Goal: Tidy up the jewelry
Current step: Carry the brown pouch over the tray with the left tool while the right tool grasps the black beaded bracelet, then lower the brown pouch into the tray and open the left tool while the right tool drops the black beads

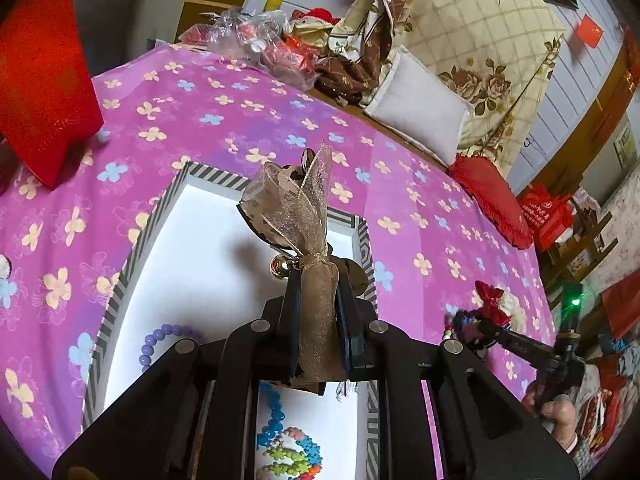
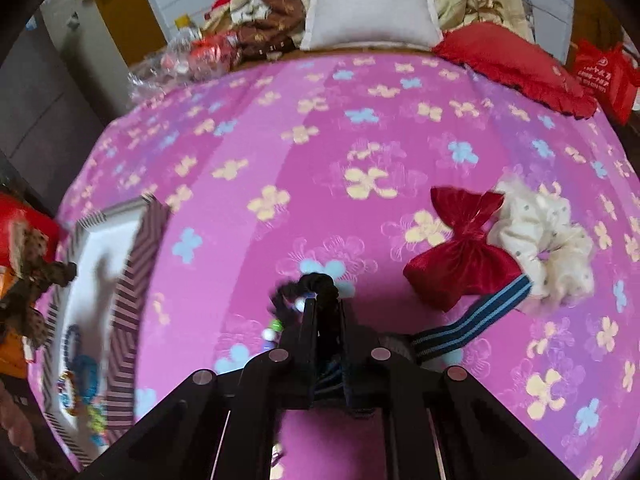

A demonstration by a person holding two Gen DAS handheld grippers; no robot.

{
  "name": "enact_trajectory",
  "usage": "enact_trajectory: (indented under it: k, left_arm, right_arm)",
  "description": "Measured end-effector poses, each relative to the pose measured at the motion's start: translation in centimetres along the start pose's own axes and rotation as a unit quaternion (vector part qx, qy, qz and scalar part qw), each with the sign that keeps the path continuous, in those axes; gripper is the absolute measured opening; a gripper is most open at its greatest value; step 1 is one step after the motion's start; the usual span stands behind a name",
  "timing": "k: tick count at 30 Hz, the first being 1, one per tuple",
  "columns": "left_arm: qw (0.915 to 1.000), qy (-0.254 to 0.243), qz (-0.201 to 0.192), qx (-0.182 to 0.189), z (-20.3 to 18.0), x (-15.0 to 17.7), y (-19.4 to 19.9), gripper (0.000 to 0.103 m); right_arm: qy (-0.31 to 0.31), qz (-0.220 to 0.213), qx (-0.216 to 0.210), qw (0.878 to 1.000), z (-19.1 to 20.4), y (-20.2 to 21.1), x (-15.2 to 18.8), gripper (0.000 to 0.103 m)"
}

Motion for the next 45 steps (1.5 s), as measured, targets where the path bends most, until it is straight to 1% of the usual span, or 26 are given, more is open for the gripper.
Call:
enact_trajectory:
  k: [5,8,11,14,15,16,18,19,20,22,23,24,25,31,34,35,37,39,42,44,45]
  left_arm:
    - [0.9997,0.020,-0.004,0.013,1.2,-0.5,0.9,0.014]
    - [0.9994,0.033,-0.001,0.015,2.0,-0.7,1.1,0.014]
    - [0.9991,0.040,-0.001,0.014,2.5,-0.7,1.2,0.014]
    - [0.9992,0.039,-0.003,0.011,2.7,-0.7,1.5,0.014]
    - [0.9992,0.038,-0.004,0.011,2.8,-0.6,1.6,0.014]
    - [0.9992,0.038,-0.003,0.011,2.8,-0.6,1.6,0.014]
    - [0.9991,0.040,-0.002,0.013,2.9,-0.5,1.6,0.014]
    - [0.9991,0.040,-0.001,0.013,3.0,-0.5,1.6,0.014]
    - [0.9991,0.041,0.000,0.014,3.1,-0.5,1.6,0.014]
    - [0.9990,0.042,0.001,0.013,3.2,-0.4,1.7,0.014]
    - [0.9990,0.044,0.001,0.013,3.3,-0.4,1.7,0.014]
    - [0.9989,0.045,0.002,0.013,3.4,-0.4,1.6,0.014]
    - [0.9988,0.046,0.002,0.014,3.3,-0.4,1.6,0.014]
    - [0.9992,0.037,0.007,0.011,2.8,-0.2,1.1,0.014]
    - [0.9994,0.034,0.007,0.003,2.9,-0.2,0.9,0.014]
    - [0.9994,0.035,0.007,0.000,3.0,-0.2,0.8,0.014]
    - [0.9993,0.036,0.010,-0.002,3.0,-0.2,0.6,0.014]
    - [0.9993,0.034,0.013,-0.004,3.0,0.0,0.4,0.014]
    - [0.9993,0.032,0.016,-0.008,3.2,0.1,0.2,0.014]
    - [0.9992,0.035,0.016,-0.009,3.4,0.0,0.2,0.014]
    - [0.9992,0.036,0.017,-0.009,3.5,0.0,0.2,0.014]
  right_arm:
    - [0.018,-0.027,0.004,0.999,2.4,3.9,-0.7,0.009]
    - [0.028,-0.028,-0.001,0.999,3.7,4.8,-0.7,0.009]
    - [0.029,0.005,-0.033,0.999,5.1,3.7,0.8,0.009]
    - [0.025,0.042,-0.043,0.998,5.7,1.5,2.9,0.009]
    - [0.020,0.059,-0.039,0.997,5.6,0.3,3.7,0.009]
    - [0.018,0.073,-0.024,0.997,5.3,-0.8,4.3,0.009]
    - [0.023,0.084,0.011,0.996,4.7,-1.9,5.2,0.009]
    - [0.027,0.083,0.020,0.996,4.6,-2.0,5.5,0.010]
    - [0.031,0.078,0.026,0.996,4.5,-1.8,5.6,0.011]
    - [0.042,0.069,0.029,0.996,4.7,-1.3,5.7,0.021]
    - [0.050,0.064,0.029,0.996,5.0,-1.0,5.8,0.034]
    - [0.056,0.057,0.030,0.996,5.2,-0.6,5.7,0.042]
    - [0.060,0.049,0.031,0.997,5.4,-0.2,5.8,0.043]
    - [0.082,0.021,0.028,0.996,5.8,1.3,6.5,0.043]
    - [0.107,0.035,-0.006,0.994,7.4,0.7,7.3,0.041]
    - [0.115,0.037,-0.007,0.993,7.8,0.4,7.5,0.041]
    - [0.130,0.036,0.010,0.991,8.4,-0.6,7.6,0.040]
    - [0.133,0.045,0.012,0.990,8.7,-1.8,7.8,0.028]
    - [0.128,0.050,0.034,0.990,8.1,-3.3,7.7,0.027]
    - [0.123,0.044,0.034,0.991,7.8,-3.4,7.5,0.025]
    - [0.120,0.046,0.031,0.991,7.7,-3.4,7.5,0.014]
Point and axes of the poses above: each gripper's, at about its wrist camera, not at the fingertips, and y roughly against the way its jaws point, z to its left, x to its underside, the point moved 7 cm from there along -y, roughly the way its jaws point, and after that the axes turned 4 degrees about z, right-handed, at the moved point
